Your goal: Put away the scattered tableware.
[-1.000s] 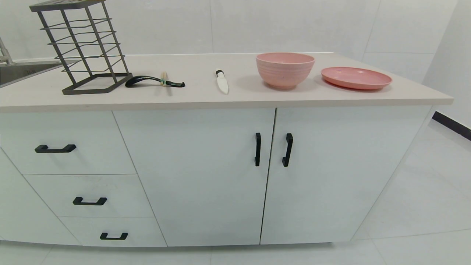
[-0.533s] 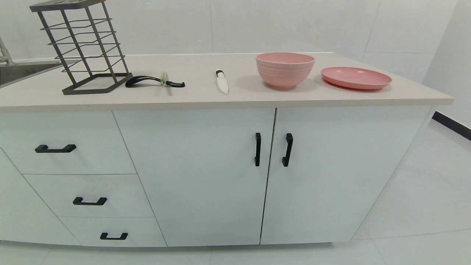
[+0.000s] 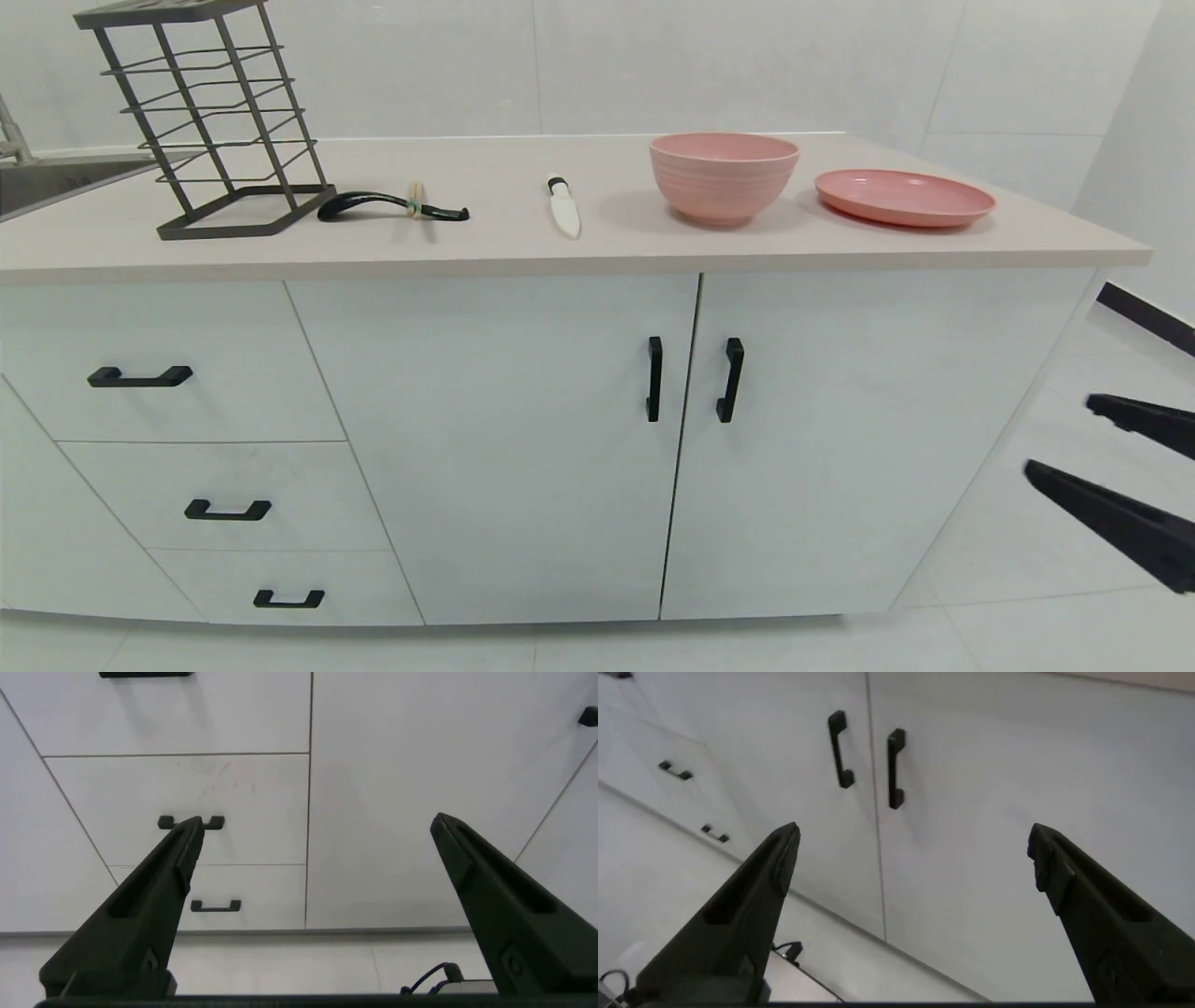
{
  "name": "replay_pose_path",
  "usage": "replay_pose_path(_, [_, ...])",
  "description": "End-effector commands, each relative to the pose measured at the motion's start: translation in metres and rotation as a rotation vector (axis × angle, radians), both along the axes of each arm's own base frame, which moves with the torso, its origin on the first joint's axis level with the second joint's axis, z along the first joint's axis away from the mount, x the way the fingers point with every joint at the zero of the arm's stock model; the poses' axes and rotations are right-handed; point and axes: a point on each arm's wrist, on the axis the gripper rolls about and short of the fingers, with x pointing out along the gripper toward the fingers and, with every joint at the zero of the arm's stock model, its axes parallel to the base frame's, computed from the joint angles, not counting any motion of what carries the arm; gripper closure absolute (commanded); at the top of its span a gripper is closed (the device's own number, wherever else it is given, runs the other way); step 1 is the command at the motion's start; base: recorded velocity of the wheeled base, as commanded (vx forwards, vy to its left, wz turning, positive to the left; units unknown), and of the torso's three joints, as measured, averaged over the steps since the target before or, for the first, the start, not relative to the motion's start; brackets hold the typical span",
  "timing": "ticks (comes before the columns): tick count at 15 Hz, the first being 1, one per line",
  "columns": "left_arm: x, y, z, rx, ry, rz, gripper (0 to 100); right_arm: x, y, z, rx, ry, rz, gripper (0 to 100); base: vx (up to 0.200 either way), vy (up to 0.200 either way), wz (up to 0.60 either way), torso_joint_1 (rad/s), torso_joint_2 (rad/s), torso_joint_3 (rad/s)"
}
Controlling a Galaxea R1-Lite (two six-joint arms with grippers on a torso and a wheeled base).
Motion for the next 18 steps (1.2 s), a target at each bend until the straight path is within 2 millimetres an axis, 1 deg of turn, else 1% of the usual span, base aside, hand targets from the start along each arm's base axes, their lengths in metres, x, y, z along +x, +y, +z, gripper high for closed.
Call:
replay_pose_path(1, [0.0,0.0,0.0,0.011,0.0,0.0,0,0.056,0.03,-0.027,-0.051,0.135,0.148,0,0.0,0.0,0.0,0.0,0.0,0.0])
replay_pose_path(3, [0.0,0.0,0.0,0.023,-0.001,-0.012,0,0.065,0.042,-0.036,-0.066,0.146,0.236,0,0.0,0.0,0.0,0.0,0.0,0.0])
replay_pose_path(5, [0.0,0.0,0.0,0.012,0.001,-0.012,0,0.071,0.05,-0.046,-0.087,0.159,0.274,0,0.0,0.0,0.0,0.0,0.0,0.0])
replay_pose_path(7, [0.0,0.0,0.0,0.005,0.003,-0.011,0,0.088,0.063,-0.062,-0.09,0.142,0.304,0,0.0,0.0,0.0,0.0,0.0,0.0])
replay_pose_path(9, [0.0,0.0,0.0,0.006,0.003,-0.012,0,0.105,0.071,-0.075,-0.085,0.125,0.307,0,0.0,0.0,0.0,0.0,0.0,0.0])
replay_pose_path(12, [0.0,0.0,0.0,0.005,0.003,-0.011,0,0.124,0.079,-0.091,-0.069,0.091,0.339,0,0.0,0.0,0.0,0.0,0.0,0.0])
replay_pose_path(13, [0.0,0.0,0.0,0.005,0.003,-0.011,0,0.13,0.082,-0.091,-0.062,0.07,0.344,0,0.0,0.0,0.0,0.0,0.0,0.0])
replay_pose_path(16, [0.0,0.0,0.0,0.001,0.003,-0.008,0,0.151,0.089,-0.088,-0.051,0.029,0.345,0,-0.2,0.0,0.0,0.009,0.01,0.002])
replay_pose_path(17, [0.0,0.0,0.0,0.001,0.004,-0.009,0,0.158,0.092,-0.088,-0.049,0.018,0.343,0,0.0,0.0,0.0,0.0,0.0,0.0])
replay_pose_path(18, [0.0,0.0,0.0,0.001,0.004,-0.008,0,0.158,0.092,-0.088,-0.049,0.018,0.343,0,0.0,0.0,0.0,0.0,0.0,0.0])
